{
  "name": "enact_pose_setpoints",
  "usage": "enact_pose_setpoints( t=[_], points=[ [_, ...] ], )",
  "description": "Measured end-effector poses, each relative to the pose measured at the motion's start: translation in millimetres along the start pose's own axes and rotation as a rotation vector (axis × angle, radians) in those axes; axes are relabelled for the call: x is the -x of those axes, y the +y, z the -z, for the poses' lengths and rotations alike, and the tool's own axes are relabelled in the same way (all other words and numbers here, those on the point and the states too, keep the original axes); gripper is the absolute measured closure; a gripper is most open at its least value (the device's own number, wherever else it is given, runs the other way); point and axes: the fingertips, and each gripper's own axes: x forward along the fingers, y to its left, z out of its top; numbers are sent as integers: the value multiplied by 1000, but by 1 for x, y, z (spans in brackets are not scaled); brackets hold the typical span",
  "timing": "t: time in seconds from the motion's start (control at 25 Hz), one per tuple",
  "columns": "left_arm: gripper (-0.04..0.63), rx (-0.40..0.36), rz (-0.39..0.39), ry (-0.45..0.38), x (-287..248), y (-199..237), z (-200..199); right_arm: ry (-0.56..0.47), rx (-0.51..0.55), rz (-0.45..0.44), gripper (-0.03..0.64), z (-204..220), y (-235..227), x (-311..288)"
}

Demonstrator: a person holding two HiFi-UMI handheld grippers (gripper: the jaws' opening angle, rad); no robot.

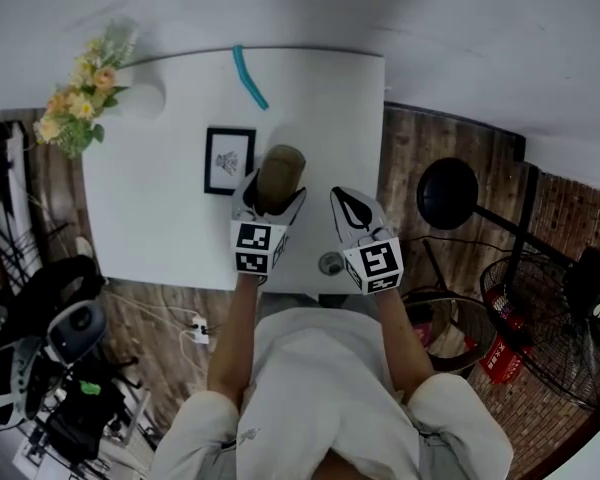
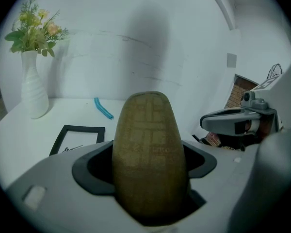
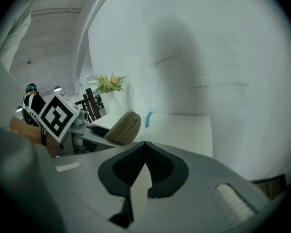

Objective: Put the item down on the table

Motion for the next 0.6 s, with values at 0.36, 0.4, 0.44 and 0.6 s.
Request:
enact_pose_setpoints(
  t=[0.36,0.4,0.44,0.6],
  points=[
    [176,-10,-30,49,-17,3,19,30,-17,-15,614,18,0,-5],
    [176,-14,-36,51,-19,4,20,32,-18,-16,614,19,0,-5],
    [176,-20,-40,54,-20,5,21,34,-20,-16,614,20,0,-5],
    [175,-33,-52,62,-25,7,25,35,-24,-17,614,24,0,-5]
  ],
)
